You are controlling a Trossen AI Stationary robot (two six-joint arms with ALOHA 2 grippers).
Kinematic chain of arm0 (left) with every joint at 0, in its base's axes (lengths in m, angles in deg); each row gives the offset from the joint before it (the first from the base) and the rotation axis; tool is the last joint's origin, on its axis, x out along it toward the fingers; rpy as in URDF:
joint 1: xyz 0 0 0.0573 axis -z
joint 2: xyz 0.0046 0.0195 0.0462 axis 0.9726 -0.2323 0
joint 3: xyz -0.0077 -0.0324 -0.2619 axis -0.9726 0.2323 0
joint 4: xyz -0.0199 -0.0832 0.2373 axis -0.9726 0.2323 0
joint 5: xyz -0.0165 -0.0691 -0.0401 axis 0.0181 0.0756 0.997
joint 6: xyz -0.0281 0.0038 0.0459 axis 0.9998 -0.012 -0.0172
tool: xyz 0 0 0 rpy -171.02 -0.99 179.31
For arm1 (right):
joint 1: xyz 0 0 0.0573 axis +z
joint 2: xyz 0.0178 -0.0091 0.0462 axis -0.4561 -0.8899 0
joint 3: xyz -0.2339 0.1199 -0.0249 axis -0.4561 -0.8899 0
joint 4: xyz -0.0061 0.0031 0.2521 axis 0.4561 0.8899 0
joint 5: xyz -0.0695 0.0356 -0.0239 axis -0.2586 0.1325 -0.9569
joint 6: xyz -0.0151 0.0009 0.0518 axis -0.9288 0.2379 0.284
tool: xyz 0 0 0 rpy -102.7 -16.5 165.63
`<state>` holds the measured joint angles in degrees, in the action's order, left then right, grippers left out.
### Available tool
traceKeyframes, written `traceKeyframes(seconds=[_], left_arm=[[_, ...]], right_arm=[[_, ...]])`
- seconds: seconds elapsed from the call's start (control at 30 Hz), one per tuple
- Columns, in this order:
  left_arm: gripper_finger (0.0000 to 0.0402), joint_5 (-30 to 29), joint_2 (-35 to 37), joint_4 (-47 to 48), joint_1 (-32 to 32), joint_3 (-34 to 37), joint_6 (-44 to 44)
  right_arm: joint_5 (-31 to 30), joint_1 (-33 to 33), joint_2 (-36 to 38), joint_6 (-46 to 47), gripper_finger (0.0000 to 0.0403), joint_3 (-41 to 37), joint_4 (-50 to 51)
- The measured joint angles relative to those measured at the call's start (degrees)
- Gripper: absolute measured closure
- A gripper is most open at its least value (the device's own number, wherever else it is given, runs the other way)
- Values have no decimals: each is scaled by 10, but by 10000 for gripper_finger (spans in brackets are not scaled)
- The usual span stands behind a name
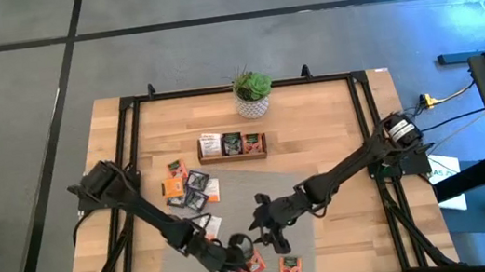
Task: Pick & Place Tea
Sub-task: Put the orange tea bag into the right section of the wooden organizer
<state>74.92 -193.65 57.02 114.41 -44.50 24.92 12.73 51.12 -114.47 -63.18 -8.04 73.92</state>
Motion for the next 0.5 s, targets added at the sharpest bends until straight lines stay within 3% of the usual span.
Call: traceKeyframes(seconds=[0.2,0.5], left_arm=[[262,-44,-36,3,9,-13,27],[262,-78,-54,17,19,-13,81]], right_arm=[[24,0,-49,28,205,0,-11],[41,0,-64,28,205,0,-31]])
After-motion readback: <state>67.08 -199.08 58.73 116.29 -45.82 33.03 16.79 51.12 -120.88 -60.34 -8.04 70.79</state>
